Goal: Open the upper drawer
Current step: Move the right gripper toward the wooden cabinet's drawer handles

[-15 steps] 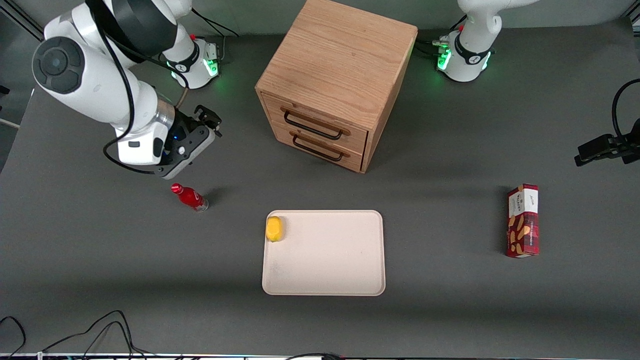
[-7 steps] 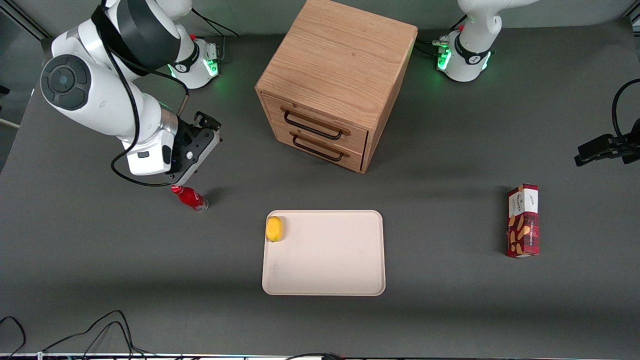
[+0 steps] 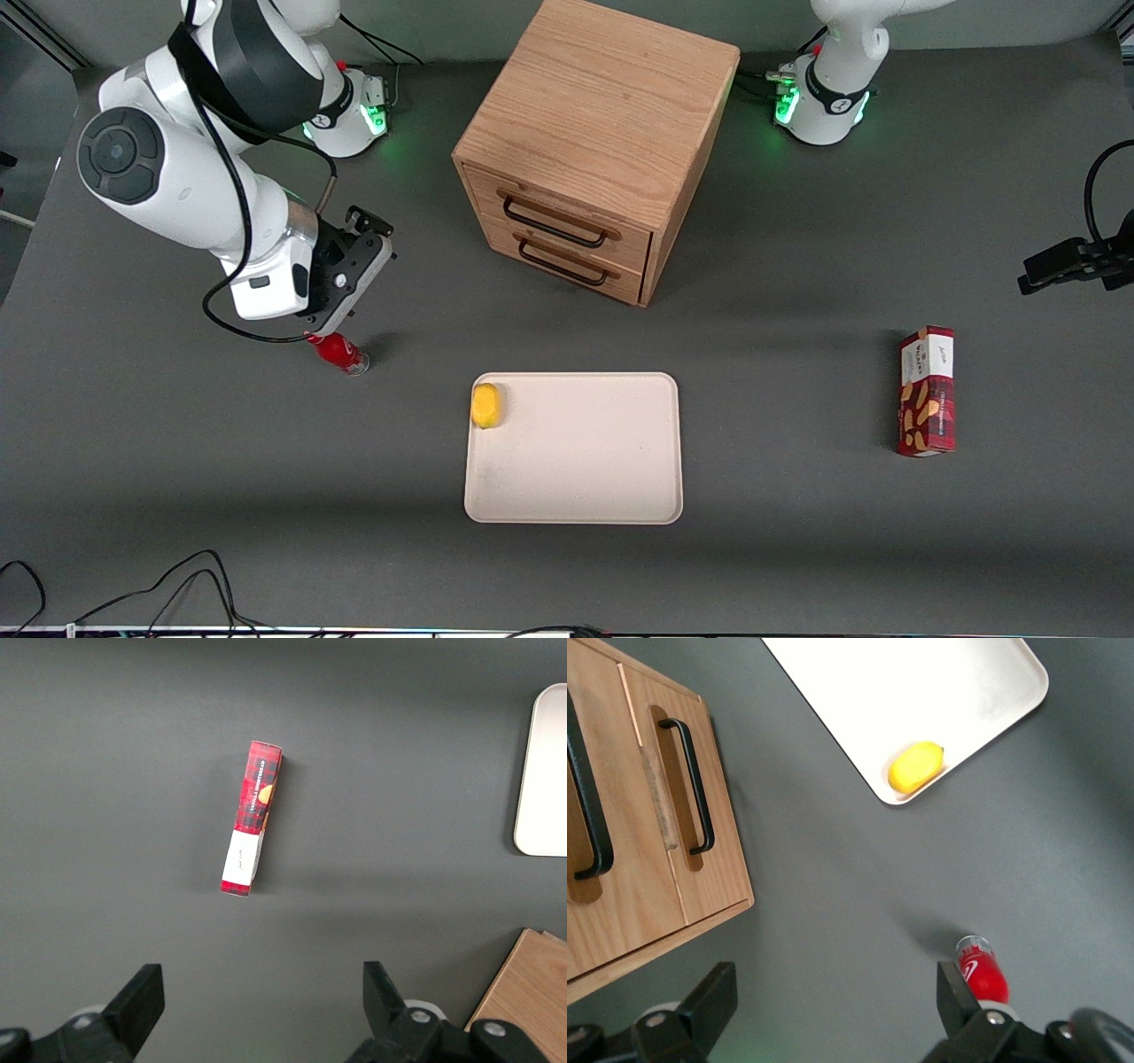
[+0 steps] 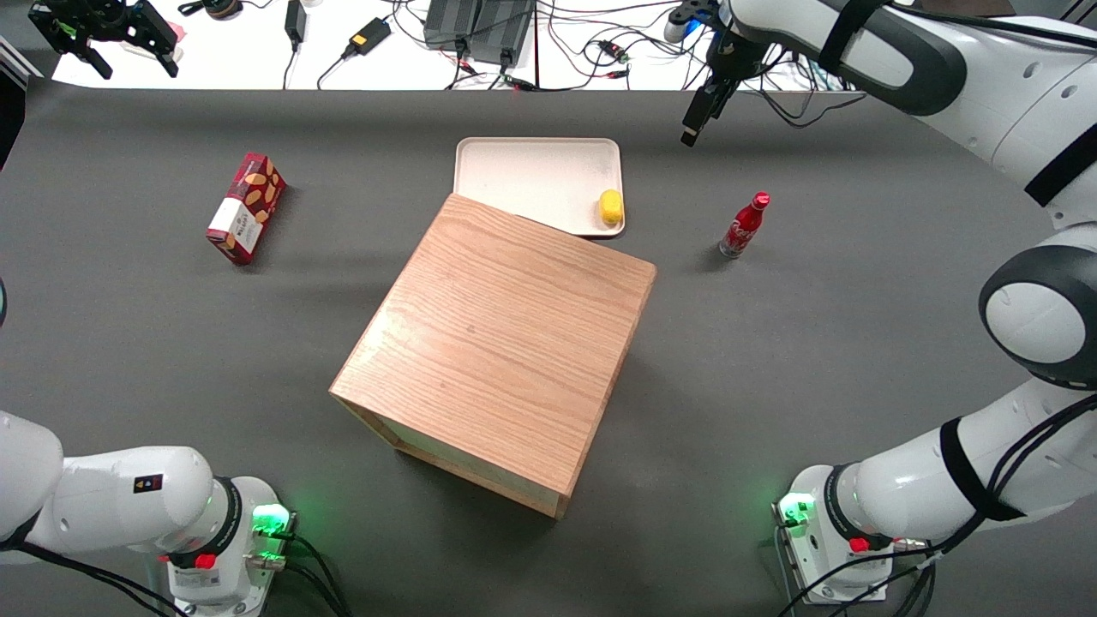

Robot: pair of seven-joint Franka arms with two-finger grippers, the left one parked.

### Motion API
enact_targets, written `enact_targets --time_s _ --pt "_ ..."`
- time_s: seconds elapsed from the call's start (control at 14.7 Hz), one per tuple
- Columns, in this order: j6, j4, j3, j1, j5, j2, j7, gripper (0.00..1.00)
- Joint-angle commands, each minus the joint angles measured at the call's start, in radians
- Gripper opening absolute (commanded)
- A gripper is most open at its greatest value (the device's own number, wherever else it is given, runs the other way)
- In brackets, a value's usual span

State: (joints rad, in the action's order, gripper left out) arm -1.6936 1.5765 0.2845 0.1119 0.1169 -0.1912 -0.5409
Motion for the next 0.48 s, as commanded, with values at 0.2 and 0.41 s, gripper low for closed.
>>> enact_targets --time_s 0.2,0.41 --pt "-0.03 -0.027 0.001 -0.006 -0.014 -0.014 -0.119 1.0" --pt "-0.038 -0.027 0.001 -0.005 -0.017 -0.016 -0.161 1.0"
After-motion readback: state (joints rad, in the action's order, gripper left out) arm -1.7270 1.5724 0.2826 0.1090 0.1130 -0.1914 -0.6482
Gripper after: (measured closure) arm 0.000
